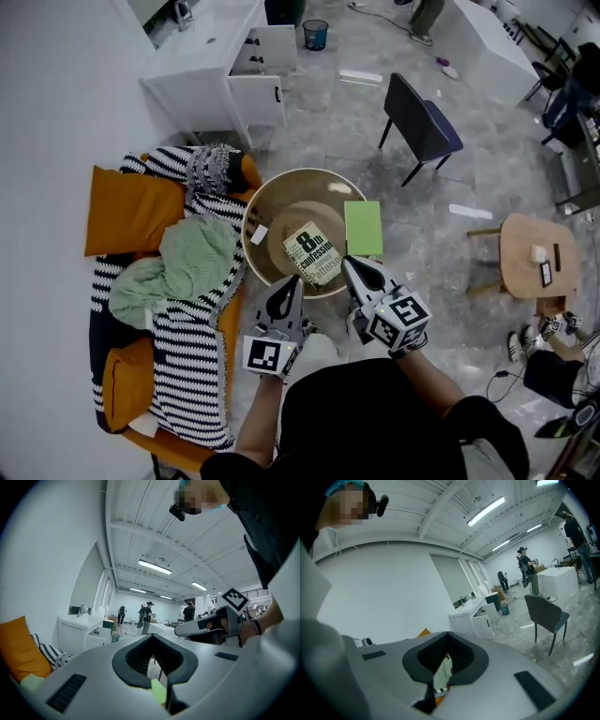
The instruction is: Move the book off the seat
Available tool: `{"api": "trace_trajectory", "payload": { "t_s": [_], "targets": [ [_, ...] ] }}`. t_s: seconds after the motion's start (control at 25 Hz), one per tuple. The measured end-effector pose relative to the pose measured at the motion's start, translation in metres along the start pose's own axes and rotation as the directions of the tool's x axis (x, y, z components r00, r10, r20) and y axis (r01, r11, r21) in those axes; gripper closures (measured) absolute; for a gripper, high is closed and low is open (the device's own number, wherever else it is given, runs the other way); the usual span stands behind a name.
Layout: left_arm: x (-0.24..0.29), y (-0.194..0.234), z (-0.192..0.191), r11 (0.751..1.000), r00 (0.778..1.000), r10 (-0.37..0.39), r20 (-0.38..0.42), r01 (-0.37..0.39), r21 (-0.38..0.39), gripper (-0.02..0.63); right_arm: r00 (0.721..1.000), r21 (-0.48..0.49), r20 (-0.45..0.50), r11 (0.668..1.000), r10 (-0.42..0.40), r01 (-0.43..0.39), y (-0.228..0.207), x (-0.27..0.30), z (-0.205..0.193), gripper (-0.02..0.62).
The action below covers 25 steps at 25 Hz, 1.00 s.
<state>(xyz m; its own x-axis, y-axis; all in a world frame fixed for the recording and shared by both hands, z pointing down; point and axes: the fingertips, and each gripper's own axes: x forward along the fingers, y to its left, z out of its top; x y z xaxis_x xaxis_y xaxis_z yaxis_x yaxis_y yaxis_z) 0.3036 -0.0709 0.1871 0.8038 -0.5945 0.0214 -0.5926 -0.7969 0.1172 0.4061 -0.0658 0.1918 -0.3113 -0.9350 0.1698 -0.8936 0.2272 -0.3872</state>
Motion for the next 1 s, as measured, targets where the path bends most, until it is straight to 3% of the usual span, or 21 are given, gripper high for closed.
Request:
{"api": "trace_trajectory", "payload": {
  "t_s": [0.68,1.0],
  "targets": [
    [-0.019,-0.026,0.08,0.993,0.997,-0.03,0.071,0.022,0.112,0.598,0.992,-0.094,0.085,0.992,0.095,-0.087,0.06,-0.023,0.066,0.581],
    [-0.038,-0.015,0.103,0.989,0.993,-0.013,0.121,-0.005,0.149,0.597,0.981,-0.206,0.139,0.973,0.133,-0.103,0.09,-0.026,0.088,0.581]
  ]
}}
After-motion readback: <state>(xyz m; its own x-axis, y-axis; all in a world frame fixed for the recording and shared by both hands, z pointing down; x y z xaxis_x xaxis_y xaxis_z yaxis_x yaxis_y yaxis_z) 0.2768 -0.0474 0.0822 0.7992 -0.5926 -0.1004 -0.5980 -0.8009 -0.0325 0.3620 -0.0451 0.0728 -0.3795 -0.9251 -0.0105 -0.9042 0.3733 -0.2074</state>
